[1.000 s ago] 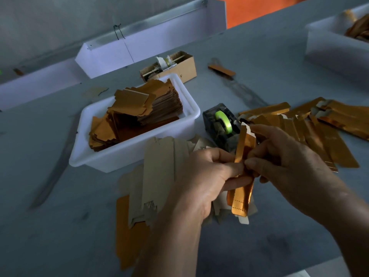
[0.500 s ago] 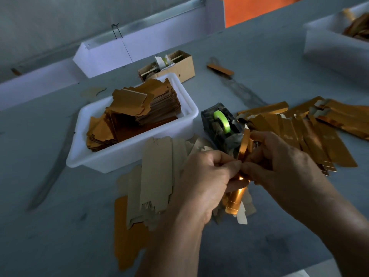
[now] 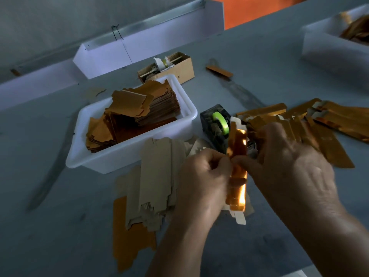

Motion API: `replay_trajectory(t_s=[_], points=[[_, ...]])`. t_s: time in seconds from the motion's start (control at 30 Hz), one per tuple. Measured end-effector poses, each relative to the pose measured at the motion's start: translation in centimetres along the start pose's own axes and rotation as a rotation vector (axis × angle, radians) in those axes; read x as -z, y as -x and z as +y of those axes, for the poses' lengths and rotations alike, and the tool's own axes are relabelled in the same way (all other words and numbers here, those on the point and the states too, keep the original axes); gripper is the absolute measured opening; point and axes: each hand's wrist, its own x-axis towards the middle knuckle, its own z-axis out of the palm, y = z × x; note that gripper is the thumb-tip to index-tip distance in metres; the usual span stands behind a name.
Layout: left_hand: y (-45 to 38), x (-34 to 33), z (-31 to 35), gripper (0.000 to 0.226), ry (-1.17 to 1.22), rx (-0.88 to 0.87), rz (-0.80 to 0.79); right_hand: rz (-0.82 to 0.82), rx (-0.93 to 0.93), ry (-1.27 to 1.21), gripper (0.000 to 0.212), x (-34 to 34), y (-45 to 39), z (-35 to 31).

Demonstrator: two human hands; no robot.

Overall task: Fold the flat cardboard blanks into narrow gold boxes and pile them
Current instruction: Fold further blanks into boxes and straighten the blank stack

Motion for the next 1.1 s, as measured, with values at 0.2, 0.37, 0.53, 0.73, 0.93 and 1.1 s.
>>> replay_trajectory(t_s=[0.2, 0.37, 0.53, 0.73, 0.93, 1.1], points=[[-0.2, 1.5, 1.3, 0.014, 0.078, -0.043, -0.09, -0.169, -0.041, -0.693, 0.036, -0.9, -0.9, 0.8], [-0.5, 2.2, 1.2, 0.013, 0.067, -0.015, -0.168, -0.24, -0.159, -1.048, 0.017, -2.1, -1.2, 0.8], [-0.9, 3.3, 0.9, 0.013, -0.182, -0.07, 0.029, -0.092, -0.201, -0.978, 0.022, -2.1, -2.3, 2.6], [-0.2, 2.4, 0.1, 0.05, -1.088, -0.074, 0.222, 0.152, -0.181, -0.209, 0.016, -2.4, -5.6, 6.9], [-0.3, 0.1, -0.3, 0.066, -1.378, 0.052, 0.214, 0.094, -0.235, 0.013, 0.04, -3.1, -5.8, 7.5], [-0.9, 0.2, -0.4, 0.044, -1.32, 0.055, 0.23, 0.254, -0.025, -0.191, 0.029, -2.0, -1.6, 5.5]])
